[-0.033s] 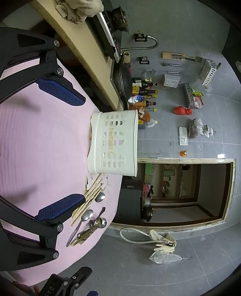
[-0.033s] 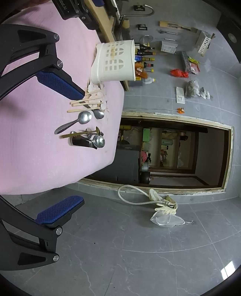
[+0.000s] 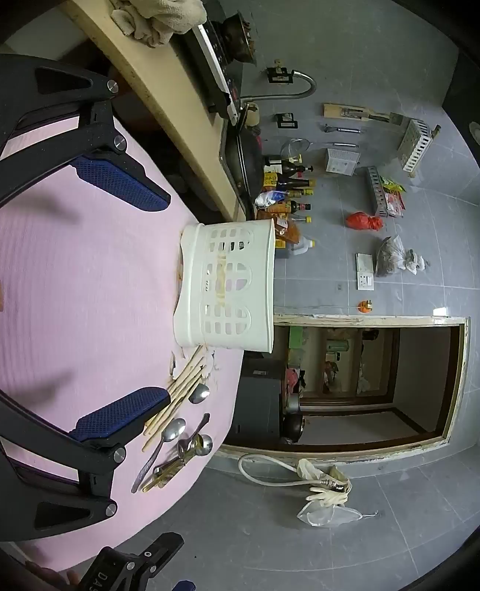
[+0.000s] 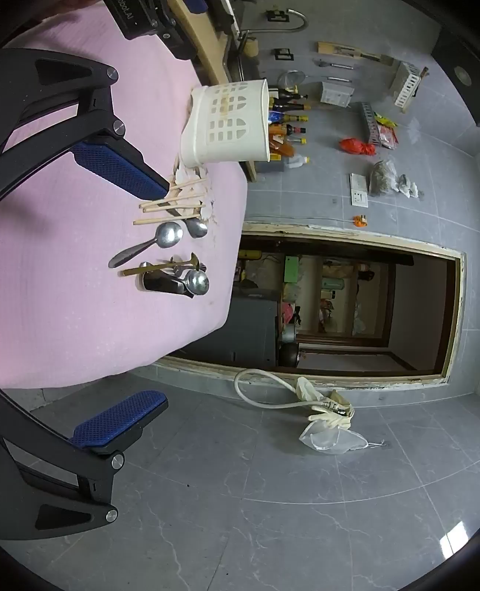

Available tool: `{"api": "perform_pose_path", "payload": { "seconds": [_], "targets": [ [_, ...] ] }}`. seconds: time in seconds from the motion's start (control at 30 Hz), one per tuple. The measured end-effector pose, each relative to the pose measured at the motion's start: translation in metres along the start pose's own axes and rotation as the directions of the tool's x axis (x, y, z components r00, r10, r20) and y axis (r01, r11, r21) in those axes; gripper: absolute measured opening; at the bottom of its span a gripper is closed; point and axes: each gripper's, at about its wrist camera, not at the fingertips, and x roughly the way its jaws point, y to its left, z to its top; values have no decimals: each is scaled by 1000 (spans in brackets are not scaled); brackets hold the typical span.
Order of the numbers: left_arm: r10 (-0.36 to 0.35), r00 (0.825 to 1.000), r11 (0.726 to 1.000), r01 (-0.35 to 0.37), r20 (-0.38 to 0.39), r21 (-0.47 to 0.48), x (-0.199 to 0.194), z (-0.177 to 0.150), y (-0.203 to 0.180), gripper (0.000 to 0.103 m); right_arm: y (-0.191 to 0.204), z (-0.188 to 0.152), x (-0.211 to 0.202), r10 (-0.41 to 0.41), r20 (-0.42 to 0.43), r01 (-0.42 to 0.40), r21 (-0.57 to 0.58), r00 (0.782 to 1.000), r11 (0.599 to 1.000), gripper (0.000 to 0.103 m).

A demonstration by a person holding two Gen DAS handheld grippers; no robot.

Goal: Organize utensils

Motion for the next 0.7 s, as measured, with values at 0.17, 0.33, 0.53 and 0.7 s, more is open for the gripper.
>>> {"api": "perform_pose_path", "payload": {
  "seconds": [0.17,0.33,0.53,0.7],
  "targets": [
    [-1,1000,1000,1,1,-1,0,0,0,93,0,0,0,-1,3,1,-2,1000,1000,103],
    [-2,1000,1000,2,-1,-2,0,0,-1,93,0,0,0,0,3,0,-1,1000,1000,103],
    [-2,1000,1000,2,-2,-5,0,0,0,93,1,0,0,0,3,0,-2,1000,1000,103],
    [-2,1000,1000,2,-3,-5,0,0,0,93,0,0,4,0,-2,0,-6,1000,1000,103]
  ]
}}
